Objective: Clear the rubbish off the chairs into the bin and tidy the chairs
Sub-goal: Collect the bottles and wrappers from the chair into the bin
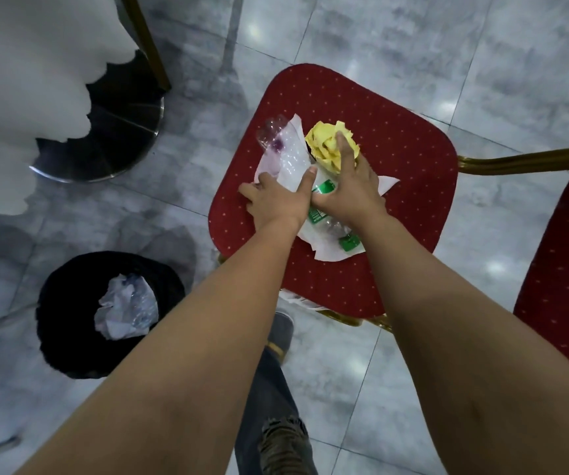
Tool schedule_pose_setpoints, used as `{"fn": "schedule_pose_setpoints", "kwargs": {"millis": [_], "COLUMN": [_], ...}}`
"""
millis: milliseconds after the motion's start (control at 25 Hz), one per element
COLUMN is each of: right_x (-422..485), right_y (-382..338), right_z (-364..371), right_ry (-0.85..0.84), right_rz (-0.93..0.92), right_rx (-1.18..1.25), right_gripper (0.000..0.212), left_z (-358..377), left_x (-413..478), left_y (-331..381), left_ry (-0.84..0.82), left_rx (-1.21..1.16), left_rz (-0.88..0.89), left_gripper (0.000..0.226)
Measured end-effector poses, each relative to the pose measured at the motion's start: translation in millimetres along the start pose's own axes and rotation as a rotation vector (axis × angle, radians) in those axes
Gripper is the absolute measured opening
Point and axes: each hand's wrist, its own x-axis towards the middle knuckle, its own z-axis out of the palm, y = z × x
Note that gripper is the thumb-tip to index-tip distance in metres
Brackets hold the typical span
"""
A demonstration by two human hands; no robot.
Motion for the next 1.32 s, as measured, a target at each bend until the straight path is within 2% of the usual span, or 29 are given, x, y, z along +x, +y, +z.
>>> {"fn": "schedule_pose_setpoints", "kwargs": {"millis": [120, 200, 400, 600, 720, 800, 840, 920, 1000, 1120, 1200, 1320], "right_x": [-5, -6, -10, -12, -17, -11, -5, 11, 30, 48, 46, 27], "right_y": [-2, -2, 4, 4, 4, 0, -4, -16, -29, -34, -32, -29], "right_z": [5, 8, 9, 11, 13, 7, 3, -6, -11, -5, 6, 15], "right_ry": [0.109, 0.115, 0.055, 0.062, 0.309, 0.483, 0.494, 0.39, 0.269, 0.183, 0.199, 0.234], "right_rz": [-0.024, -0.032, -0.082, -0.128, -0.073, 0.005, 0.029, 0.037, 0.016, -0.029, -0.043, 0.014], "right_rx": [0.015, 0.064, 0.152, 0.143, 0.07, 0.038, 0.043, 0.084, 0.122, 0.103, 0.11, 0.259], "right_gripper": [0.073, 0.058, 0.055, 0.045, 0.044, 0.053, 0.06, 0.073, 0.077, 0.061, 0.047, 0.041], "left_z": [9, 14, 15, 15, 1, 2, 1, -4, -2, 2, 1, -7], "left_x": [-4, -8, -6, 6, 3, 13, 15, 15, 16, 15, 15, 8], "left_y": [5, 7, 16, 22, 27, 24, 24, 22, 17, 11, 7, -5], "left_ry": [-0.133, -0.194, -0.165, -0.049, -0.078, -0.091, -0.085, -0.068, -0.071, -0.042, -0.039, -0.086], "left_rx": [-0.251, -0.449, -0.643, -0.63, -0.598, -0.527, -0.499, -0.466, -0.489, -0.582, -0.654, -0.766], "left_rz": [-0.082, -0.164, -0.28, -0.302, -0.276, -0.254, -0.237, -0.212, -0.184, -0.131, -0.102, -0.045], "left_gripper": [0.095, 0.097, 0.104, 0.099, 0.093, 0.092, 0.092, 0.089, 0.084, 0.077, 0.076, 0.08]}}
